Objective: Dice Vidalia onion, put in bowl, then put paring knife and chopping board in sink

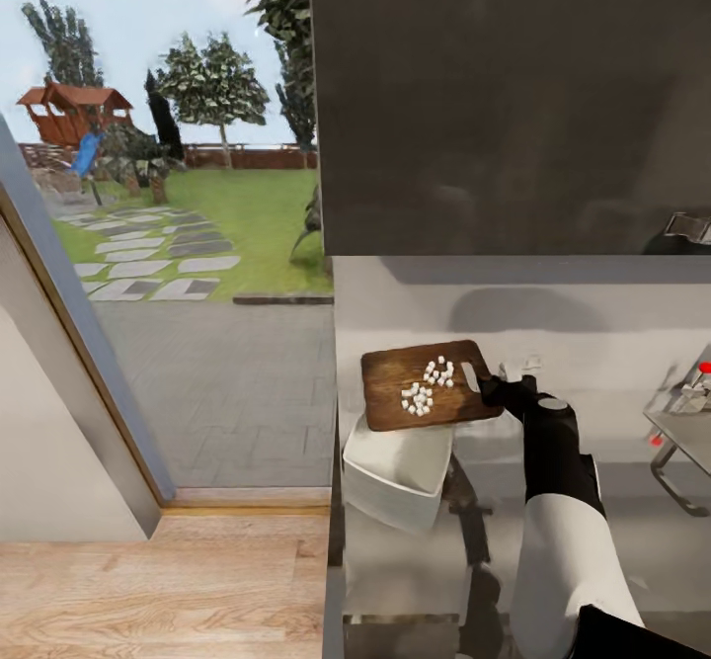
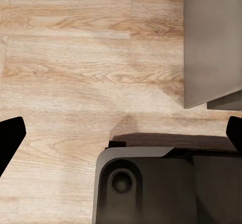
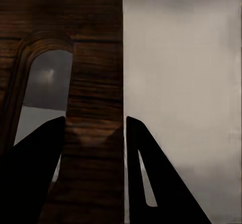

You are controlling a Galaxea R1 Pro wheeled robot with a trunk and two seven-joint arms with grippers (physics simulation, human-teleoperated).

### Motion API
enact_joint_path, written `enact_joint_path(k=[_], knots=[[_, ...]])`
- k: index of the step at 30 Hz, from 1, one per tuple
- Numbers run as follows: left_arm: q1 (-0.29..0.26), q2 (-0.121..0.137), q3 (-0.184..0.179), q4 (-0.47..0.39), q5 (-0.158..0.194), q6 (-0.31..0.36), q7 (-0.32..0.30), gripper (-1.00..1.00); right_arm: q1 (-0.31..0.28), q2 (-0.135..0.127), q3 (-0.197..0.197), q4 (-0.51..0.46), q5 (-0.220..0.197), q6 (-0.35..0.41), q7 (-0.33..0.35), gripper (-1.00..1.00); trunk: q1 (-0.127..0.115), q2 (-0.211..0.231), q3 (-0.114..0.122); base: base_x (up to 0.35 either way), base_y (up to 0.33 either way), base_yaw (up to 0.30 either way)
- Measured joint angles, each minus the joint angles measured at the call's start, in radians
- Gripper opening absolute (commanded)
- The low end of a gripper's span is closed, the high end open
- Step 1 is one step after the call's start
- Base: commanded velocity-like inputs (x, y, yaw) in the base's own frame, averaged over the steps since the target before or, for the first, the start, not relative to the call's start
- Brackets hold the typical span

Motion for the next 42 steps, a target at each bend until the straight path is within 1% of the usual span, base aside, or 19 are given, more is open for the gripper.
enact_joint_path(k=[1, 2, 4, 6, 11, 14, 21, 22, 25, 27, 33, 37, 39, 42], knots=[[0.000, 0.001, 0.000, 0.000, 0.000, 0.000, 0.000, 1.00, 0.000, 0.000, 0.020, -0.021, -0.004, 0.004, 0.001, -1.00, 0.000, 0.000, 0.000, 0.000, 0.000, 0.000], [0.000, 0.001, 0.000, 0.000, 0.000, 0.000, 0.000, 1.00, 0.000, 0.000, 0.030, -0.033, 0.001, 0.006, 0.001, -1.00, 0.000, 0.000, 0.000, 0.000, 0.000, 0.000], [0.000, 0.001, 0.001, 0.001, 0.000, 0.000, -0.001, 1.00, 0.000, 0.000, 0.038, -0.042, 0.003, 0.008, 0.001, -1.00, 0.000, 0.000, 0.000, 0.000, 0.000, 0.000], [0.000, 0.002, 0.001, 0.006, -0.001, 0.000, -0.001, 1.00, 0.000, 0.000, 0.041, -0.045, 0.013, 0.009, 0.001, -1.00, 0.000, 0.000, 0.000, 0.000, 0.000, 0.000], [0.000, 0.012, 0.001, 0.010, 0.000, 0.000, -0.001, 1.00, 0.000, 0.000, 0.041, -0.046, 0.078, 0.009, -0.002, -1.00, 0.000, 0.000, 0.000, 0.000, 0.000, 0.000], [0.000, 0.014, 0.001, 0.011, 0.000, 0.000, -0.001, 1.00, 0.000, 0.000, 0.042, -0.046, 0.089, 0.008, -0.003, -1.00, 0.000, 0.000, 0.000, 0.000, 0.000, 0.000], [0.000, 0.014, 0.001, 0.011, -0.001, 0.000, -0.001, 1.00, 0.000, 0.000, 0.041, -0.046, 0.093, 0.008, -0.004, -1.00, 0.000, 0.000, 0.000, 0.000, 0.000, 0.000], [0.000, 0.014, 0.001, 0.011, -0.001, 0.000, -0.001, 1.00, 0.000, 0.000, 0.041, -0.046, 0.105, 0.007, -0.007, -1.00, 0.000, 0.000, 0.000, 0.000, 0.000, 0.000], [0.000, 0.014, 0.001, 0.011, -0.001, -0.001, -0.001, 1.00, 0.000, 0.000, 0.041, -0.046, 0.156, 0.005, -0.013, -1.00, 0.000, 0.000, 0.000, 0.000, 0.000, 0.000], [0.000, 0.014, 0.001, 0.011, -0.001, -0.001, -0.001, 1.00, 0.000, 0.000, 0.041, -0.046, 0.168, 0.005, -0.016, -1.00, 0.000, 0.000, 0.000, 0.000, 0.000, 0.000], [0.000, 0.014, 0.001, 0.011, -0.001, 0.000, -0.002, 1.00, 0.000, 0.000, 0.041, -0.046, 0.175, 0.005, -0.023, -1.00, 0.000, 0.000, 0.000, 0.000, 0.000, 0.000], [0.000, 0.014, 0.000, 0.011, -0.001, 0.000, -0.002, 1.00, 0.000, 0.000, 0.042, -0.047, 0.176, 0.005, -0.076, -1.00, 0.000, 0.000, 0.000, 0.000, 0.000, 0.000], [0.000, 0.014, 0.000, 0.011, -0.001, 0.000, -0.002, 1.00, 0.000, 0.000, 0.044, -0.046, 0.173, 0.006, -0.086, -1.00, 0.000, 0.000, 0.000, 0.000, 0.000, 0.000], [0.000, 0.014, 0.000, 0.011, -0.001, -0.001, -0.002, 1.00, 0.000, 0.000, 0.070, -0.046, 0.171, 0.008, -0.092, -1.00, 0.000, 0.000, 0.000, 0.000, 0.000, 0.000]])
